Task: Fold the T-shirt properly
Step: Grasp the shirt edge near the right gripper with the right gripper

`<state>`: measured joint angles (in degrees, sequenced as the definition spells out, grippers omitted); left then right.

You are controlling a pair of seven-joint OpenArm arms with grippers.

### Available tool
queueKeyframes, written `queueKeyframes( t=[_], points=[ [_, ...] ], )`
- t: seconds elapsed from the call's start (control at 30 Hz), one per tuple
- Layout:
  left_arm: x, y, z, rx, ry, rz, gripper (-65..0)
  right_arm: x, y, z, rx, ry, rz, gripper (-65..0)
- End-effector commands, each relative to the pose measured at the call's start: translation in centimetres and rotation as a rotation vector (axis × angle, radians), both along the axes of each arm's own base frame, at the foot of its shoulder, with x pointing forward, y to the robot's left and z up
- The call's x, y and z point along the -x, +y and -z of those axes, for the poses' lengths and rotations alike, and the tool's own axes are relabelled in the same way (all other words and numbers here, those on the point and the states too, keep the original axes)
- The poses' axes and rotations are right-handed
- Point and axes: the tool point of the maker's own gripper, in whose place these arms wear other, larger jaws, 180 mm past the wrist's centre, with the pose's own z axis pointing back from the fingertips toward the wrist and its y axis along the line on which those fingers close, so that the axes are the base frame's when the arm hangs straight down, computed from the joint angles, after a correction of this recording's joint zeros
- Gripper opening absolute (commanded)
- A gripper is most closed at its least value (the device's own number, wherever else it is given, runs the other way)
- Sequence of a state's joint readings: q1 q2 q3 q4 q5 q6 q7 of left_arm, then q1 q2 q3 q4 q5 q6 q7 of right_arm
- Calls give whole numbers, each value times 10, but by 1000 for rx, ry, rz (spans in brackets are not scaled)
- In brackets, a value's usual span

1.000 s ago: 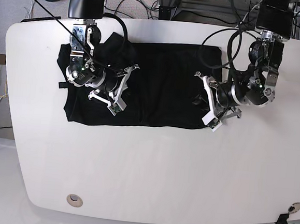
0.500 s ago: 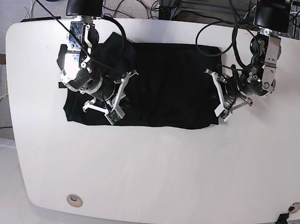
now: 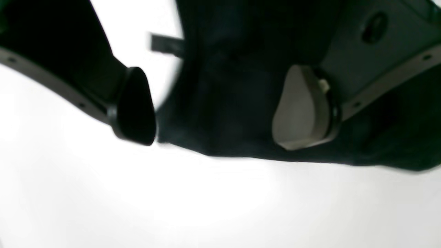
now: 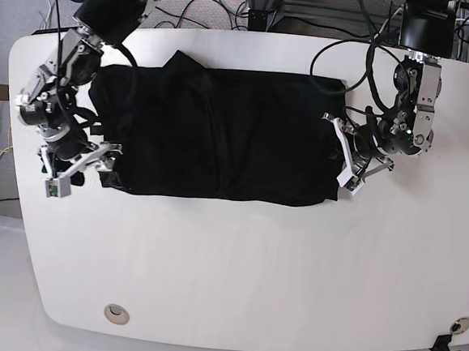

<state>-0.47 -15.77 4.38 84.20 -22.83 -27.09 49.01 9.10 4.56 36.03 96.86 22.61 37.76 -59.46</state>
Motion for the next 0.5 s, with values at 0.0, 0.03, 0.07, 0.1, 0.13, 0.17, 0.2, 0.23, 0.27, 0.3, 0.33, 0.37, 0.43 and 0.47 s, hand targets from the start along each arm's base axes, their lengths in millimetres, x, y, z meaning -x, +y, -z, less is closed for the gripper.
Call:
queueKeyframes(
  t=[0.0, 0.03, 0.07, 0.1, 0.13, 0.17, 0.2, 0.23, 0.27, 0.3, 0.33, 0.37, 0.43, 0.47],
  points=[
    [9, 12, 9, -72, 49, 8, -650, 1, -32, -5, -36, -24, 66, -112],
    [9, 12, 9, -72, 49, 8, -650, 4, -43, 0, -57, -14, 90, -112],
    [9, 12, 9, -72, 49, 8, -650, 9, -52, 7, -70, 5, 107, -112],
    [9, 12, 9, -72, 49, 8, -650, 12, -62, 12, -81, 21, 124, -112],
    [9, 12, 9, -72, 49, 8, -650, 17, -68, 19, -91, 40, 133, -112],
    [9, 12, 9, -72, 49, 8, -650, 27, -74, 28, -104, 67, 145, -112],
    [9, 12, 9, -72, 49, 8, -650, 33, -76, 36, -122, 84, 152, -112],
    [8, 12, 8, -72, 48, 8, -650, 39, -75, 43, -146, 98, 154, -112],
    [8, 12, 8, -72, 48, 8, -650, 45, -74, 50, -164, 114, 156, -112],
    [8, 12, 8, -72, 48, 8, -650, 54, -73, 58, -179, 134, 158, -112],
    [8, 12, 8, -72, 48, 8, -650, 59, -72, 62, -189, 143, 159, -112],
    [8, 12, 8, -72, 48, 8, -650, 65, -69, 68, -200, 154, 160, -112],
    [8, 12, 8, -72, 48, 8, -650, 72, -66, 73, -215, 155, 163, -112],
    [8, 12, 8, -72, 48, 8, -650, 75, -65, 75, -220, 161, 164, -112]
  ],
)
